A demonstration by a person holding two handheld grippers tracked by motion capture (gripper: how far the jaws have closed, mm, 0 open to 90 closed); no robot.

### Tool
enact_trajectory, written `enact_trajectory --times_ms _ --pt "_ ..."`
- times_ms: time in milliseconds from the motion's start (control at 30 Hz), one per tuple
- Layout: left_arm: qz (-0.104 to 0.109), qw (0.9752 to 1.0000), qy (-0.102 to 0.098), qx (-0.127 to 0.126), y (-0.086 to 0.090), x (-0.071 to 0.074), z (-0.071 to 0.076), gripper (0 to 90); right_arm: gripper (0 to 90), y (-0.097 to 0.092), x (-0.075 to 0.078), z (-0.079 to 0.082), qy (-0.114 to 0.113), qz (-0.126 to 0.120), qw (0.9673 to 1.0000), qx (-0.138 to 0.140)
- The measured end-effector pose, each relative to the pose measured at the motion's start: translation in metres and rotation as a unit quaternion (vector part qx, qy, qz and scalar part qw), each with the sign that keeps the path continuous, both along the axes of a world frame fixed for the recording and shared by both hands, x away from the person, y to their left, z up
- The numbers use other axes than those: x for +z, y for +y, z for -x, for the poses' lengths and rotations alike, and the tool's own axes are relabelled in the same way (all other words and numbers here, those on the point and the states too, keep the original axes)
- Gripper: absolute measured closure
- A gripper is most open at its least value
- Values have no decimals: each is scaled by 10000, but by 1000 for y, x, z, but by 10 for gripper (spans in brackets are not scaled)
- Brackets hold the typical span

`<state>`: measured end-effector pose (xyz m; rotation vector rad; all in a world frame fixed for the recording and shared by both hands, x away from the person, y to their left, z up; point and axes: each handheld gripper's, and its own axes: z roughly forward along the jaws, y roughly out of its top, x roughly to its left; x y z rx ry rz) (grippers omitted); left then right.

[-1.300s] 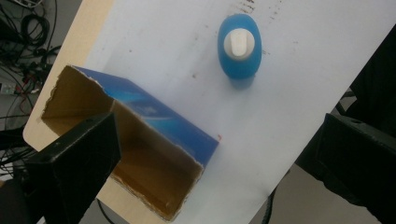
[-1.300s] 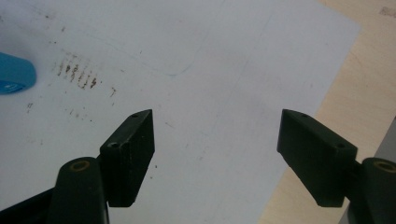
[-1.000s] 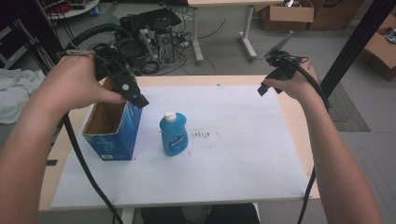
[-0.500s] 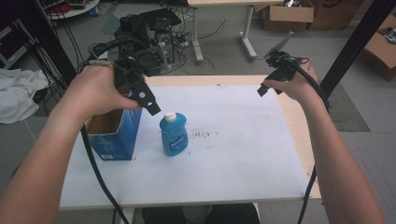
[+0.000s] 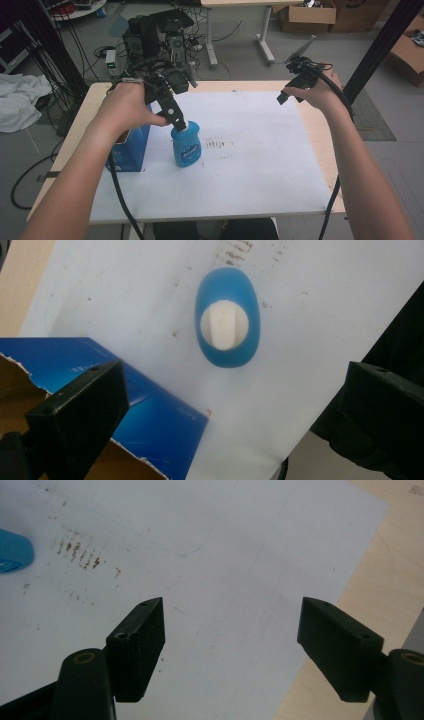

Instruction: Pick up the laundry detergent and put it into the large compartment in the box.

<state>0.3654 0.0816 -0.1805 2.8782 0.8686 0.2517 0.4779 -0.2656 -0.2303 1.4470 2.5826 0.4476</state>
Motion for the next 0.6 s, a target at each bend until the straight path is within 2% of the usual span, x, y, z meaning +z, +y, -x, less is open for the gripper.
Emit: enact_trajectory --times_ms 333,600 --pt "-26 9998 43 214 -7 -19 -7 5 274 0 -3 -1 14 -18 10000 -9" --pt "-87 9997 66 234 -15 -33 -11 3 273 0 -4 0 8 -22 10000 -6"
